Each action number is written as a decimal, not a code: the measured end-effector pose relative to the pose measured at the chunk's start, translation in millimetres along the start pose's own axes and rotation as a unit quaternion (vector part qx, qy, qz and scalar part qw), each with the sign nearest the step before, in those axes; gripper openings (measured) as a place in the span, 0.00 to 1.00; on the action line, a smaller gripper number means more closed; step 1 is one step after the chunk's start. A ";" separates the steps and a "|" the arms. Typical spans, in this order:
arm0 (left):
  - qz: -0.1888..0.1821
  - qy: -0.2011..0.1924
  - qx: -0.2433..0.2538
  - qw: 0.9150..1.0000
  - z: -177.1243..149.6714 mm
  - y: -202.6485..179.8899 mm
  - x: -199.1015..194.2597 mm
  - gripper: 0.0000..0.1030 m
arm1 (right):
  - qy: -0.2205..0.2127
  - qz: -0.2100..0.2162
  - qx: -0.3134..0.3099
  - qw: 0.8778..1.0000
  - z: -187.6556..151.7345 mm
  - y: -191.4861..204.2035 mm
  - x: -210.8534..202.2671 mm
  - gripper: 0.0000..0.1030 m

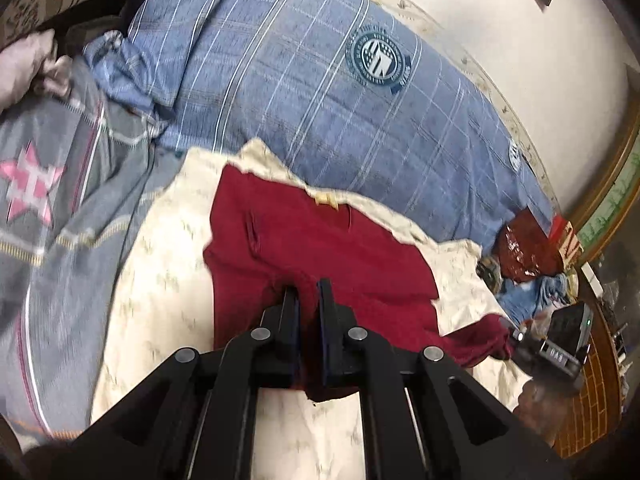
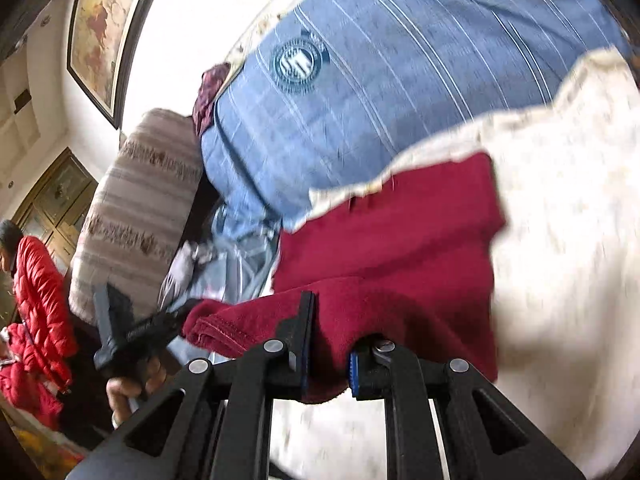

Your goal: Fold small clothes

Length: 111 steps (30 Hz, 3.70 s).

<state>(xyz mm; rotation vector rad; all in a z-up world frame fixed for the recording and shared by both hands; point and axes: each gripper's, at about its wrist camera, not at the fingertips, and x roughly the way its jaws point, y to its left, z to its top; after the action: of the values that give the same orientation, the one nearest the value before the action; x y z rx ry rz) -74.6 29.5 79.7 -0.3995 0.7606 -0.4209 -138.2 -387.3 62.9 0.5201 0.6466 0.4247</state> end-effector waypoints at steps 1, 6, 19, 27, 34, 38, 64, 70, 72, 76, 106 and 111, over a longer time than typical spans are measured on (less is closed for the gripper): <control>0.004 -0.005 0.006 1.000 7.9 -1.2 4.3 0.06 | -0.003 -0.007 -0.007 1.000 10.0 1.1 7.7 0.12; 0.036 -0.015 0.020 0.999 41.1 -2.1 33.3 0.05 | 0.001 -0.035 -0.034 0.999 44.0 -1.5 42.6 0.12; 0.117 -0.008 0.059 0.991 64.4 -7.0 99.4 0.06 | 0.005 -0.078 -0.047 0.996 79.8 -22.9 86.6 0.12; 0.133 -0.012 0.064 0.989 78.7 -5.8 116.0 0.06 | 0.006 -0.081 -0.054 0.995 95.0 -24.5 104.4 0.12; 0.141 -0.002 0.045 0.989 88.7 9.5 140.6 0.06 | 0.028 -0.085 -0.036 0.995 108.8 -42.5 134.4 0.12; 0.144 0.003 0.037 0.989 93.8 18.1 157.6 0.06 | 0.042 -0.093 -0.029 0.994 113.5 -56.2 158.7 0.12; 0.111 0.006 0.000 0.994 100.3 43.7 169.5 0.76 | 0.051 -0.097 -0.058 0.992 121.9 -47.3 153.0 0.62; 0.143 0.057 0.023 0.988 83.4 48.0 205.0 0.76 | 0.085 -0.180 -0.092 0.976 126.2 -59.8 223.6 0.53; 0.168 0.085 0.029 0.982 75.7 55.6 220.4 0.76 | 0.089 -0.229 -0.056 0.968 135.2 -89.3 234.8 0.49; 0.166 0.098 0.011 0.981 71.0 67.0 225.2 0.76 | 0.081 -0.186 0.056 0.978 141.3 -136.8 218.0 0.29; 0.123 0.077 0.007 0.989 21.1 43.2 142.4 0.76 | 0.089 -0.207 -0.076 0.971 28.2 -78.9 87.9 0.13; 0.155 0.077 0.034 0.984 15.0 39.8 148.1 0.76 | 0.047 -0.231 -0.095 0.967 46.4 -58.6 84.9 0.39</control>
<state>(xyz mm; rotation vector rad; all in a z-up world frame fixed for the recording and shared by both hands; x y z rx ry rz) 41.3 -8.2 -14.6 -0.1793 0.9406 -0.1847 -34.1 -404.1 22.2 0.1568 0.7847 0.0683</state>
